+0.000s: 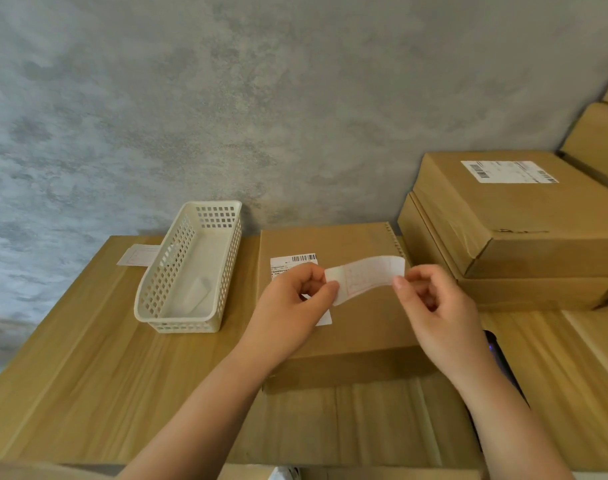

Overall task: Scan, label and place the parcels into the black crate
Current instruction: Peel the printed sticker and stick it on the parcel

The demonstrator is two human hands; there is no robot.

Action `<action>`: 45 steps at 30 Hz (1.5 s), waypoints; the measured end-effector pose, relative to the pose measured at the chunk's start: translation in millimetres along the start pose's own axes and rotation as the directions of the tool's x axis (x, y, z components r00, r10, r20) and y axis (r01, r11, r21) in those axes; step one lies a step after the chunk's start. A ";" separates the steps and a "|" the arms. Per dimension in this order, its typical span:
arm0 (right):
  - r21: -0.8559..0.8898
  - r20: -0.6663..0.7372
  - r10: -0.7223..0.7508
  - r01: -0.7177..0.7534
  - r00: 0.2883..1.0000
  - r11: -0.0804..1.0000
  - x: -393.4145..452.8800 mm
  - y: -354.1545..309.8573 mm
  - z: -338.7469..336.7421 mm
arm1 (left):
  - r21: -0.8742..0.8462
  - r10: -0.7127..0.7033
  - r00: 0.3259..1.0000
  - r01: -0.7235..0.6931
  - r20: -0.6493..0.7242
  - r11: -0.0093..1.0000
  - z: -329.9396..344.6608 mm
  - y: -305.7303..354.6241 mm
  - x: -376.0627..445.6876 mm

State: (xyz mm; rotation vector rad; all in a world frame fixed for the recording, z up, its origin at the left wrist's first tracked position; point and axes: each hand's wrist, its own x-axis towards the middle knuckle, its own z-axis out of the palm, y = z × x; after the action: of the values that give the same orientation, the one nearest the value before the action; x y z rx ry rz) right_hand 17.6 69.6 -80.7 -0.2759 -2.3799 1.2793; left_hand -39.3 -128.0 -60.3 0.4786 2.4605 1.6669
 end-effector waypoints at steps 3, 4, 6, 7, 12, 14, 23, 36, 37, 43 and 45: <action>-0.043 0.079 -0.020 0.023 0.997 0.999 -1.4 7.2 -6.9 | 0.010 -0.014 1.000 0.014 0.028 1.000 8.7 -0.2 2.0; -0.057 0.079 -0.021 0.025 0.997 0.998 -1.7 9.3 -9.0 | 0.028 -0.005 1.000 0.004 0.031 1.000 11.0 -0.5 2.7; -0.092 0.082 -0.015 0.023 0.997 0.995 -1.7 11.6 -13.8 | 0.128 0.044 0.999 -0.046 0.021 0.991 14.7 -3.7 4.8; -0.124 0.098 -0.007 0.019 0.995 0.992 -1.8 11.9 -16.1 | 0.205 0.071 0.997 -0.073 0.020 0.976 16.4 -5.7 6.1; -0.357 0.180 0.057 0.012 0.982 0.934 -2.9 13.8 -21.6 | 0.593 0.238 0.970 -0.224 0.056 0.774 28.7 -13.2 8.3; -0.388 0.186 0.055 0.022 0.981 0.921 -2.2 12.9 -21.6 | 0.661 0.284 0.956 -0.263 0.079 0.703 33.4 -16.1 8.9; -0.489 0.213 0.047 0.065 0.976 0.870 -1.4 7.8 -15.9 | 0.757 0.233 0.960 -0.268 0.156 0.595 38.9 -14.4 14.5; -0.517 0.165 -0.186 0.246 0.969 0.820 -9.2 25.3 -17.7 | 0.720 0.359 0.927 -0.321 0.106 0.615 38.2 -25.3 9.2; -0.495 0.201 -0.239 0.309 0.950 0.812 -11.1 29.4 -15.4 | 0.726 0.394 0.910 -0.359 0.132 0.586 38.1 -27.5 8.2; -0.449 0.286 -0.226 0.338 0.931 0.827 -16.8 44.9 -15.1 | 0.693 0.484 0.842 -0.495 0.236 0.524 29.3 -40.5 -0.5; -0.485 0.338 -0.192 0.346 0.921 0.803 -19.4 49.1 -19.6 | 0.688 0.466 0.841 -0.511 0.275 0.515 23.8 -45.2 -5.7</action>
State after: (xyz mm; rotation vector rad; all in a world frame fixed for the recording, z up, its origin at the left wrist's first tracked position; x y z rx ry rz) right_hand 42.6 104.5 -117.2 0.0979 -2.8547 0.5170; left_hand -35.6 -124.2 -111.4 1.4131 3.0645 0.5696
